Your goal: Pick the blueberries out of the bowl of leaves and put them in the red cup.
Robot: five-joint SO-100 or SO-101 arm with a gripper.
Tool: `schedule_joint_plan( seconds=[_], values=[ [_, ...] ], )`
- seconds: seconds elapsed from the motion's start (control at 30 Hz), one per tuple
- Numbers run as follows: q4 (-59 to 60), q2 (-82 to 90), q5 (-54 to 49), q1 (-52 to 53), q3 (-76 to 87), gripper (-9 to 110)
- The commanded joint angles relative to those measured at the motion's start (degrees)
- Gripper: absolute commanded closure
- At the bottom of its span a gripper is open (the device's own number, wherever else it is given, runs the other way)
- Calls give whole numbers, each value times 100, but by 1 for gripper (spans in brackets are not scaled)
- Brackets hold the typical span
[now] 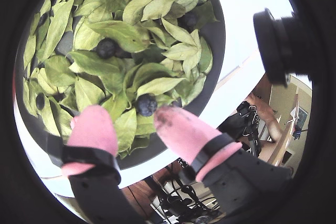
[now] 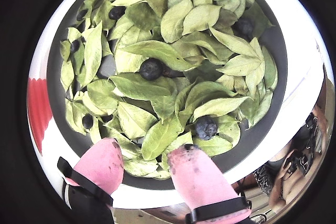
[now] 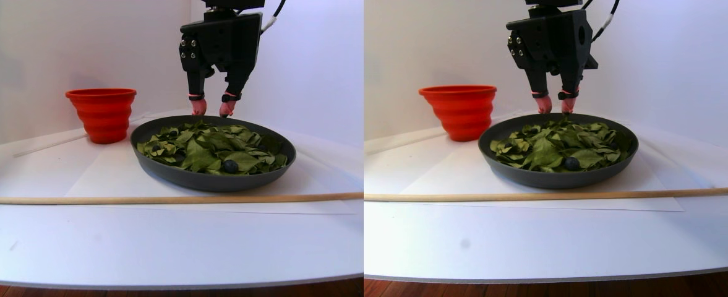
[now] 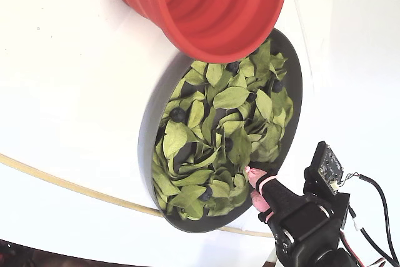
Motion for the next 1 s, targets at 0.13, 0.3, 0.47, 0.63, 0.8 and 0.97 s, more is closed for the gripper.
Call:
schedule_joint_plan(
  seconds=[0.13,0.3,0.47,0.63,0.8,0.97],
  values=[
    [-299,-141,-35,62,-360,85],
    [-527,-352,-9,62,-413,86],
    [-633,-492,18,53,-457,86],
    [-791,-703,18,44,-527,86],
    [-896,-861,35,26,-589,86],
    [-1020,-1028,62,9,-659,86]
  ],
)
